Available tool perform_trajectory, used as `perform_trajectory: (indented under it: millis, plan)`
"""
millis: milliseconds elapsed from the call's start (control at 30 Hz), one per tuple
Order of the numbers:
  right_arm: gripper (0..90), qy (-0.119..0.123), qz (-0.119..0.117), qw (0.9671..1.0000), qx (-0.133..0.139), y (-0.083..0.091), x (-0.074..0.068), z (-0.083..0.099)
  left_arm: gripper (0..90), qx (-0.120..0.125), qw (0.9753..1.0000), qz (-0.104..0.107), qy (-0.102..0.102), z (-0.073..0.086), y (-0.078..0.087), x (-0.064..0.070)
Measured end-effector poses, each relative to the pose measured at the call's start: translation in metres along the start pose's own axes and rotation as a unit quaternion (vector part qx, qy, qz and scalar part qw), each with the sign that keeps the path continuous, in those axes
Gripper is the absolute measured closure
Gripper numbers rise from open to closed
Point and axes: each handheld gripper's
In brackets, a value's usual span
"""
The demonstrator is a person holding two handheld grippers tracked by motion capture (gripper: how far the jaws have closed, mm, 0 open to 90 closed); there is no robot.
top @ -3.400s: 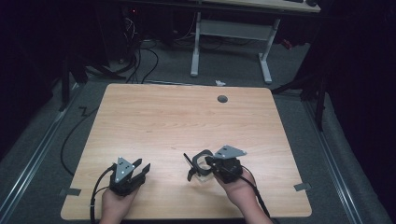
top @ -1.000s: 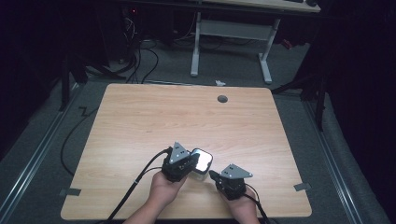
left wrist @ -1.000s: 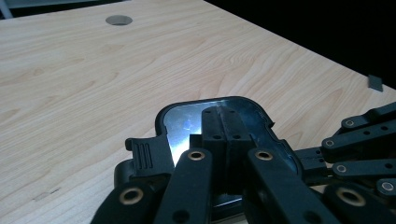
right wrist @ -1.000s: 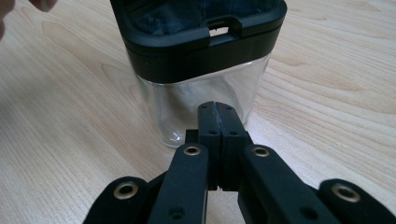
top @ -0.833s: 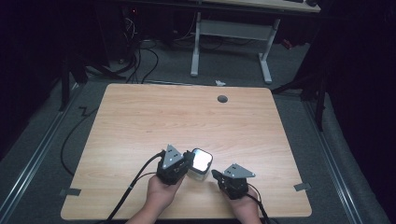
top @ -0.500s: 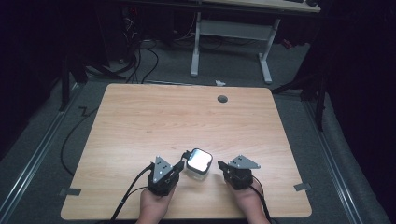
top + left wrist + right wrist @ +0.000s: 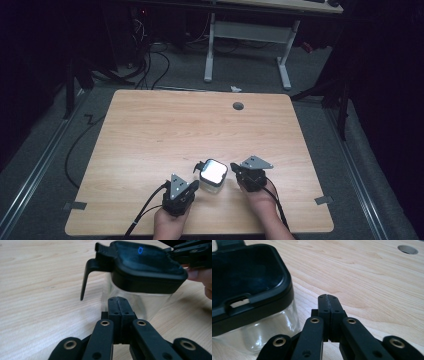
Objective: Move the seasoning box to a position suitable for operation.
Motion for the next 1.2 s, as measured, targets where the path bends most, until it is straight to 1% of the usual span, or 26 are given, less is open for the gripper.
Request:
perform_trajectory:
  millis: [100,167,200,233,267,300,333,400,433,467,533,667,700,733,767,800,933,1033,1067,1100,1133,1167,1200]
  plan:
    - [90.0,0.001,-0.004,1.0000,0.004,0.001,-0.002,0.000,90.0,-0.005,1.0000,-0.002,-0.003,0.003,-0.001,0.002]
    - [90.0,0.004,-0.006,0.9999,0.007,0.001,-0.001,-0.002,90.0,-0.009,1.0000,0.001,0.004,0.004,-0.002,0.003]
    - [90.0,0.004,-0.005,0.9999,0.009,0.001,0.000,-0.003,90.0,-0.008,1.0000,0.000,0.004,0.003,-0.002,0.003]
    - [90.0,-0.001,-0.004,1.0000,0.007,0.001,0.000,-0.004,90.0,-0.004,1.0000,-0.005,0.003,0.002,-0.002,0.002]
    - [90.0,-0.001,-0.004,1.0000,0.007,0.001,0.000,-0.004,90.0,0.000,0.9999,-0.010,0.006,0.000,-0.001,-0.001]
    - [90.0,-0.001,-0.003,1.0000,0.006,0.001,0.002,-0.004,90.0,0.002,0.9998,-0.014,0.015,-0.002,0.000,-0.007]
    - [90.0,0.000,-0.004,1.0000,0.006,0.001,0.002,-0.004,90.0,0.003,0.9997,-0.017,0.019,-0.002,0.000,-0.010]
    - [90.0,0.003,-0.007,1.0000,0.006,0.002,0.001,-0.004,90.0,0.001,0.9995,-0.021,0.022,-0.004,-0.001,-0.015]
    - [90.0,0.003,-0.007,1.0000,0.006,0.002,0.001,-0.004,90.0,0.003,0.9996,-0.019,0.022,-0.004,-0.001,-0.014]
    - [90.0,0.003,-0.006,1.0000,0.006,0.001,0.000,-0.005,90.0,0.003,0.9997,-0.017,0.016,-0.004,0.000,-0.011]
    - [90.0,0.002,-0.005,1.0000,0.006,0.000,0.001,-0.005,90.0,0.001,0.9999,-0.011,0.011,-0.002,0.000,-0.005]
    - [90.0,0.007,-0.007,0.9999,0.007,-0.004,0.002,-0.007,90.0,-0.015,0.9998,0.007,0.006,0.005,-0.003,0.006]
    - [90.0,0.005,-0.013,0.9999,0.008,-0.007,0.003,-0.009,90.0,-0.018,0.9998,0.007,0.006,0.005,-0.005,0.007]
    - [90.0,0.005,-0.013,0.9999,0.008,-0.007,0.003,-0.009,90.0,-0.019,0.9998,0.006,0.005,0.004,-0.007,0.008]
    - [90.0,0.011,-0.016,0.9998,0.007,-0.008,0.003,-0.011,90.0,-0.020,0.9998,0.005,0.005,0.003,-0.008,0.008]
    - [90.0,0.017,-0.019,0.9997,0.006,-0.009,0.002,-0.012,90.0,-0.021,0.9998,0.003,0.005,0.002,-0.009,0.007]
    - [90.0,0.025,-0.034,0.9991,0.008,-0.009,-0.005,-0.010,90.0,-0.028,0.9995,0.000,0.015,0.000,-0.015,0.003]
    - [90.0,0.023,-0.038,0.9990,0.009,-0.006,-0.007,-0.007,90.0,-0.034,0.9992,-0.003,0.021,-0.002,-0.020,-0.003]
    - [90.0,0.025,-0.038,0.9989,0.011,-0.002,-0.013,-0.003,90.0,-0.035,0.9991,-0.004,0.023,-0.003,-0.022,-0.005]
    - [90.0,0.025,-0.038,0.9989,0.011,-0.002,-0.013,-0.003,90.0,-0.036,0.9991,-0.007,0.022,-0.005,-0.024,-0.008]
    - [90.0,0.030,-0.038,0.9988,0.011,0.000,-0.016,-0.001,90.0,-0.037,0.9990,-0.010,0.024,-0.007,-0.026,-0.011]
    - [90.0,0.034,-0.030,0.9990,0.008,0.005,-0.023,0.003,90.0,-0.038,0.9989,-0.008,0.028,-0.009,-0.027,-0.015]
    - [90.0,0.034,-0.030,0.9990,0.008,0.005,-0.023,0.003,90.0,-0.037,0.9989,-0.007,0.029,-0.011,-0.029,-0.017]
Point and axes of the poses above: each handheld gripper's, and its own axes: y roughly backward along the jaws, z roughly out of its underside, x roughly to its right, and after that the axes turned 2 degrees about -y, right-handed
